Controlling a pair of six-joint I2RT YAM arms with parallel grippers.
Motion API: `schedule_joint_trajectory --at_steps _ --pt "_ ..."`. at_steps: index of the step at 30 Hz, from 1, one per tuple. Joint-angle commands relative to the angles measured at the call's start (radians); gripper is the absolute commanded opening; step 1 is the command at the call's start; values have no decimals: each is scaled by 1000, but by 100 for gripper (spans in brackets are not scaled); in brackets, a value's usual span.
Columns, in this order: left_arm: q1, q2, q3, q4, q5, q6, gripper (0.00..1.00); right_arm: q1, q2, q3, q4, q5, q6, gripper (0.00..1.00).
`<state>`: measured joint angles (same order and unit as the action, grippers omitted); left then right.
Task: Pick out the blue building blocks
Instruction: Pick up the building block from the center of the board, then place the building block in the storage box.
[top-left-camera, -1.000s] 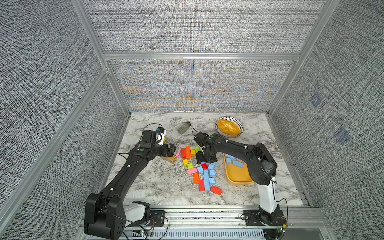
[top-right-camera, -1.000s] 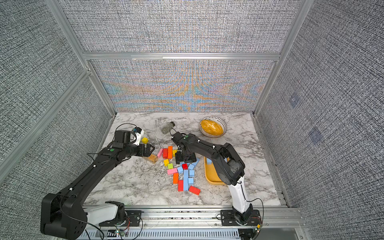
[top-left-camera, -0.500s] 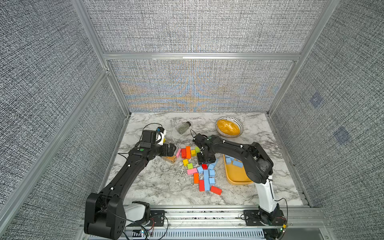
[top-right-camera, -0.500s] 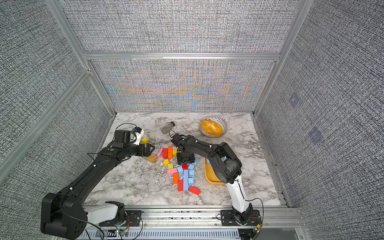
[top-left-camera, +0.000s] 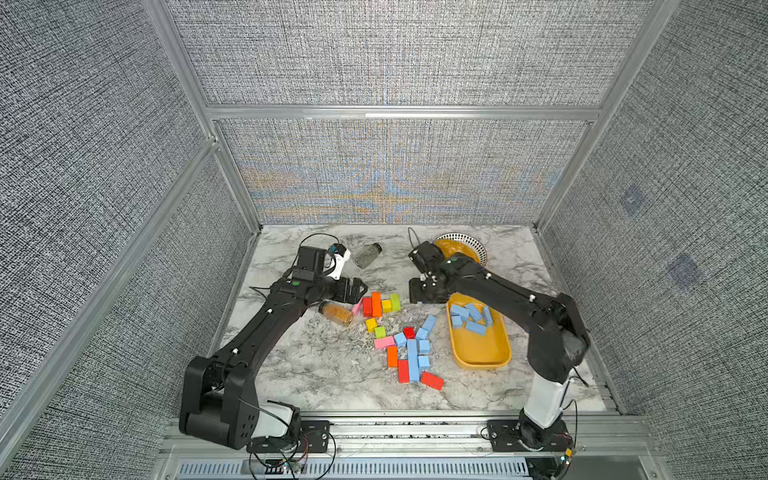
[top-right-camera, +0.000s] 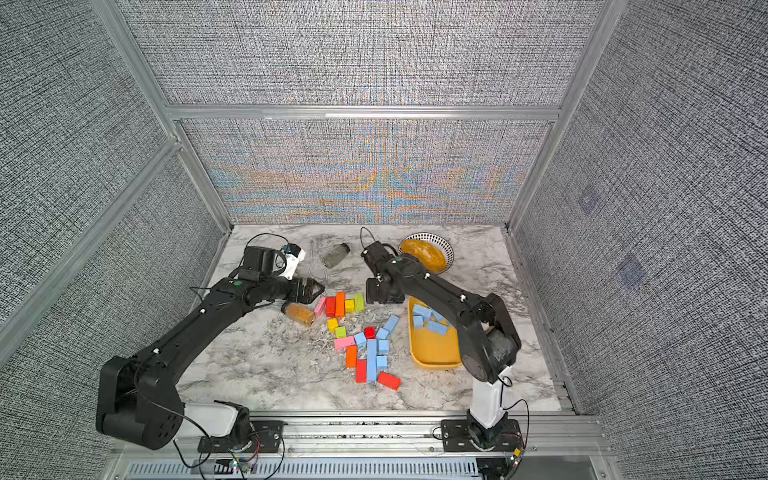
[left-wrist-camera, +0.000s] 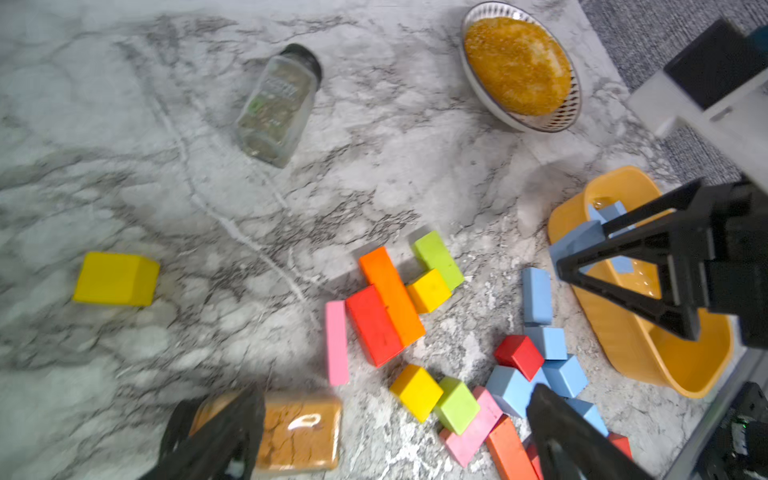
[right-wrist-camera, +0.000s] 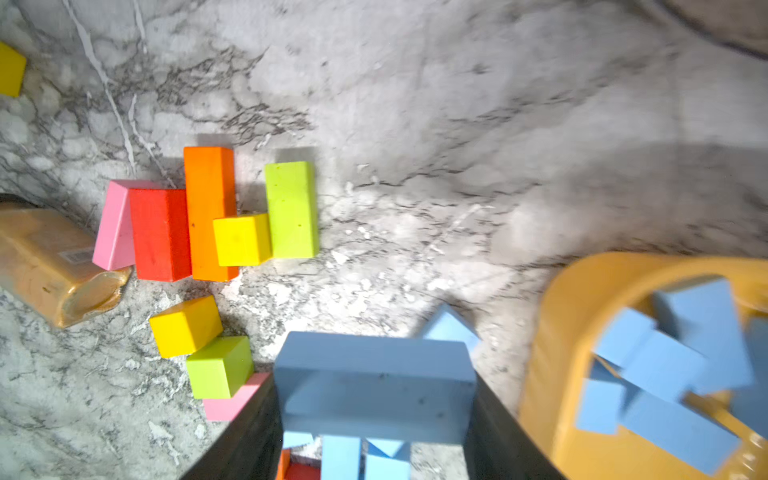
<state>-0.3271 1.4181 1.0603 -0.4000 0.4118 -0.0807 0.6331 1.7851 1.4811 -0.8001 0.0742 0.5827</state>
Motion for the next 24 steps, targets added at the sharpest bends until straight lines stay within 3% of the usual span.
schedule_joint_trajectory --at_steps 1,6,12,24 --pt "-65 60 66 -35 13 44 99 -56 -115 -115 -37 25 28 38" --pt "-165 170 158 -51 23 38 99 -176 -334 -389 -35 -8 84 37" --pt "-230 240 214 -73 24 33 100 -262 -480 -605 28 -90 145 37" --pt "-254 256 236 -93 5 46 100 -302 -346 -616 145 -125 122 42"
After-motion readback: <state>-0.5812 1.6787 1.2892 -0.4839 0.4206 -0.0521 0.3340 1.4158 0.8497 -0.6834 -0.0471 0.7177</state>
